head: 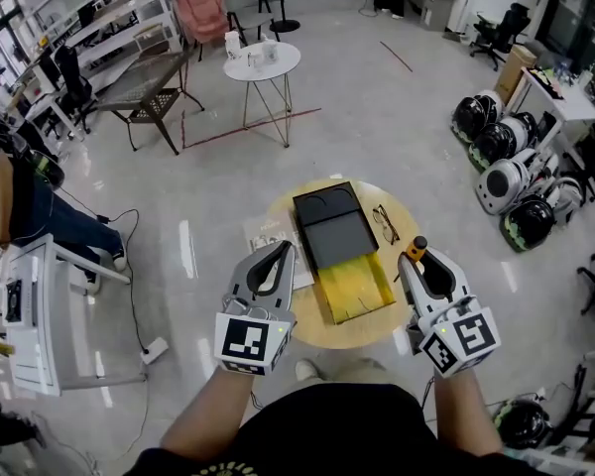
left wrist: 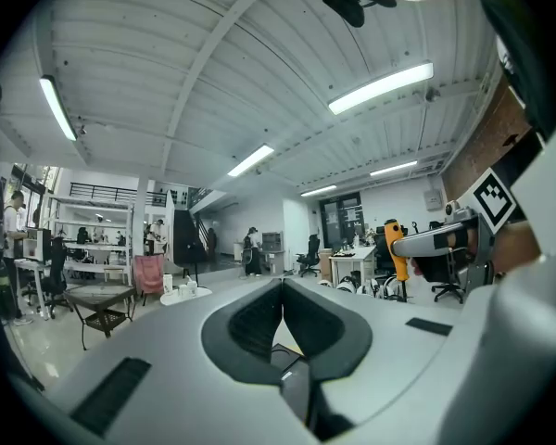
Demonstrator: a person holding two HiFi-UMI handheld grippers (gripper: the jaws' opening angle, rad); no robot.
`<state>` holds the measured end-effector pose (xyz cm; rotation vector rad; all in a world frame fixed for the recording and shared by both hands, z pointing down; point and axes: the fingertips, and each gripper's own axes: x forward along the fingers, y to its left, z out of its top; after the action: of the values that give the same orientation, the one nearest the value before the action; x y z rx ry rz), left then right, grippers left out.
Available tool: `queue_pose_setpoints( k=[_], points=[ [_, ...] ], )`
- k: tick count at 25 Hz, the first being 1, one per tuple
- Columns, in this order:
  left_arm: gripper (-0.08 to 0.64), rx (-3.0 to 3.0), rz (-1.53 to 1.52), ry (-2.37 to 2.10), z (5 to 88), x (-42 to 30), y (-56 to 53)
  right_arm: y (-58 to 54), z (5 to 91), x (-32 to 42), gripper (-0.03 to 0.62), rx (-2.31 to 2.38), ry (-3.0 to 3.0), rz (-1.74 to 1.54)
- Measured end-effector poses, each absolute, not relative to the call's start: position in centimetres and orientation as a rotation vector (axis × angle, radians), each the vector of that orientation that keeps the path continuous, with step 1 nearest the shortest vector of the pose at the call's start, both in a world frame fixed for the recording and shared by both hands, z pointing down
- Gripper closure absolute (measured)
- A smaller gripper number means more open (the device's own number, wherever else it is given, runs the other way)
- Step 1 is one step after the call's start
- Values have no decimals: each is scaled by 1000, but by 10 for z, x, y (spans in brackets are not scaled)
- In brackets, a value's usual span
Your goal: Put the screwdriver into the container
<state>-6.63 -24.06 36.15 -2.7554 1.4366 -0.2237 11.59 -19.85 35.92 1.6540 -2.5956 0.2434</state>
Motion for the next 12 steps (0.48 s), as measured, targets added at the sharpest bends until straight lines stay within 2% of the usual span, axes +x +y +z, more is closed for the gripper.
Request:
queue_pose_setpoints(
  k=[12],
  points=[
    [543,-2763,-254,1455,386,-43,-264,-234,403,122,472,1515,-2618,360]
  ],
)
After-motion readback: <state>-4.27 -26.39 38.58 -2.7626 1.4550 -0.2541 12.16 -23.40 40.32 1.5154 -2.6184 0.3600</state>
